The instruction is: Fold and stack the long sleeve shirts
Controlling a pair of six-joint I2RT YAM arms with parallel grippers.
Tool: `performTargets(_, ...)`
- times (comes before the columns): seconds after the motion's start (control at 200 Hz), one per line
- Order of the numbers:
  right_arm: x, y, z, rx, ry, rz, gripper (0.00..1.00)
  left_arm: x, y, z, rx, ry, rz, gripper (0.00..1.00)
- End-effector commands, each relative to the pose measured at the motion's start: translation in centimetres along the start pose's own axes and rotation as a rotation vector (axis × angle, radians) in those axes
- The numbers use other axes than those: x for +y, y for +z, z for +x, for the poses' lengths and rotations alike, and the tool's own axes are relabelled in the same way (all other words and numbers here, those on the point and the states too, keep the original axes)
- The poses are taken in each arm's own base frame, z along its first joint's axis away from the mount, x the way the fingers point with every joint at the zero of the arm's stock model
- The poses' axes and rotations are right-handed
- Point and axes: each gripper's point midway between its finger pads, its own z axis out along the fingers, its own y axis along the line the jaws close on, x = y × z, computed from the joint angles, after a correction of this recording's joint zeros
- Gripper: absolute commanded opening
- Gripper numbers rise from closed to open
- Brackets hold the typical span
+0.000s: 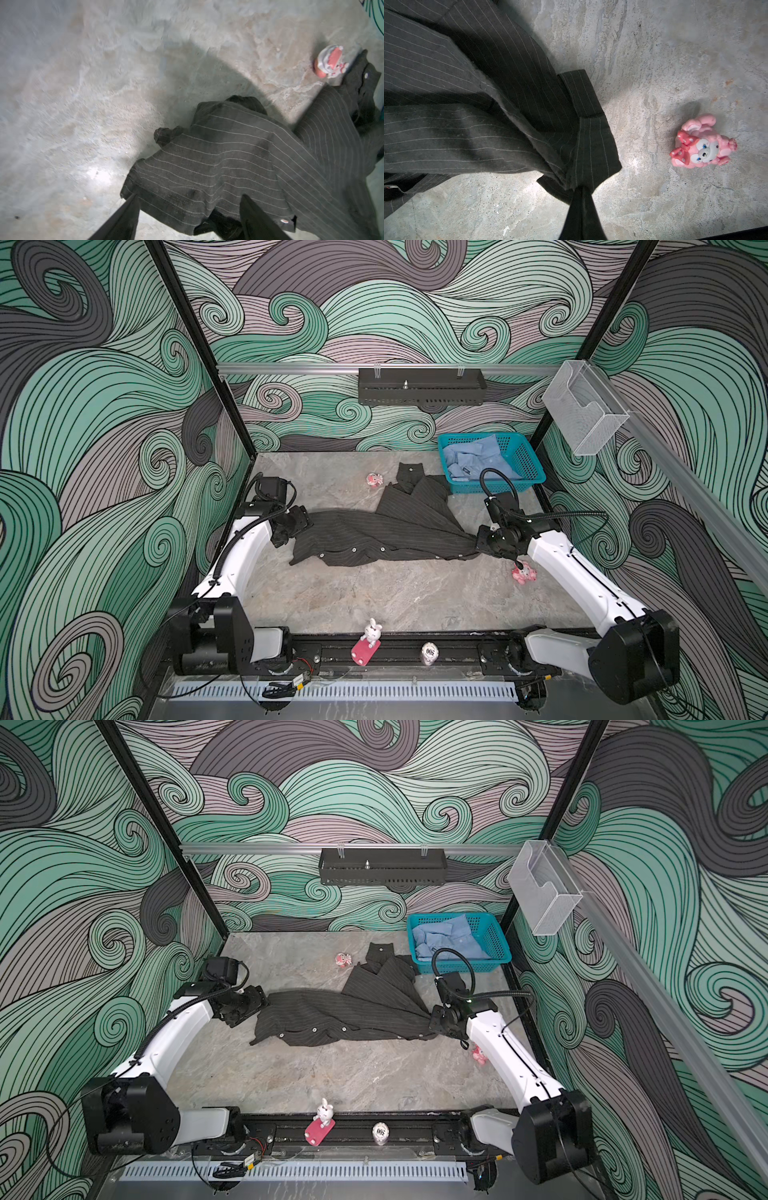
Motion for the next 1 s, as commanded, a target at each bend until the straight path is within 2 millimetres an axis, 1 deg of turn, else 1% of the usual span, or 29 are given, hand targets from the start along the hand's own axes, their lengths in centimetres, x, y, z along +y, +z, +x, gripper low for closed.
performTargets(0.0, -0.1, -0.1, -0.6, -0.012, 0.01, 0.012, 0.0, -0.9, 0.6, -0.7, 0.088, -0.305, 0.118, 0.75)
performTargets(0.03, 0.0, -0.1, -0.7, -0.01, 0.008, 0.009, 0.0, -1.1, 0.6, -0.8, 0.117, -0.354, 0.139, 0.72)
performTargets(0.055, 0.0, -0.1, -0.7, -0.009, 0.007, 0.008, 0.0, -1.0, 1.4, -0.7, 0.16, -0.395, 0.122, 0.7)
performTargets(0.1, 0.1, -0.3, -0.9, -0.013, 0.007, 0.006, 0.0, -0.9, 1.6, -0.4, 0.219, -0.452, 0.087, 0.69)
performTargets(0.215, 0.3, -0.4, -1.3, -0.02, 0.006, 0.002, 0.0, -1.0, 1.0, 0.6, 0.365, -0.561, -0.017, 0.69)
performTargets(0.32, 0.5, -0.5, -1.7, -0.03, 0.007, -0.003, 0.0, -1.5, 0.6, -0.1, 0.366, -0.627, -0.019, 0.74)
performTargets(0.425, 0.6, -0.6, -2.0, -0.04, 0.004, -0.005, 0.0, -2.4, 1.5, -0.8, 0.377, -0.682, 0.015, 0.79)
performTargets(0.565, 0.5, -0.8, -2.2, -0.052, -0.004, -0.002, 0.0, -2.7, 3.2, -0.9, 0.431, -0.709, -0.015, 0.79)
performTargets(0.721, 0.5, -0.9, -2.2, -0.059, -0.005, -0.006, 0.0, -2.4, 4.7, -1.2, 0.432, -0.728, -0.046, 0.78)
performTargets(0.836, 0.5, -0.7, -2.2, -0.062, -0.005, -0.007, 0.0, -3.0, 5.6, -1.8, 0.426, -0.713, -0.062, 0.78)
performTargets(0.931, 0.4, -0.6, -2.0, -0.057, -0.005, -0.003, 0.0, -3.6, 6.8, -1.2, 0.461, -0.687, -0.086, 0.73)
performTargets(0.956, 0.4, -0.5, -2.0, -0.056, -0.004, -0.003, 0.0, -3.7, 7.2, -1.0, 0.474, -0.682, -0.092, 0.7)
performTargets(0.991, 0.4, -0.5, -2.0, -0.056, -0.004, -0.004, 0.0, -3.6, 7.7, -0.5, 0.488, -0.679, -0.102, 0.62)
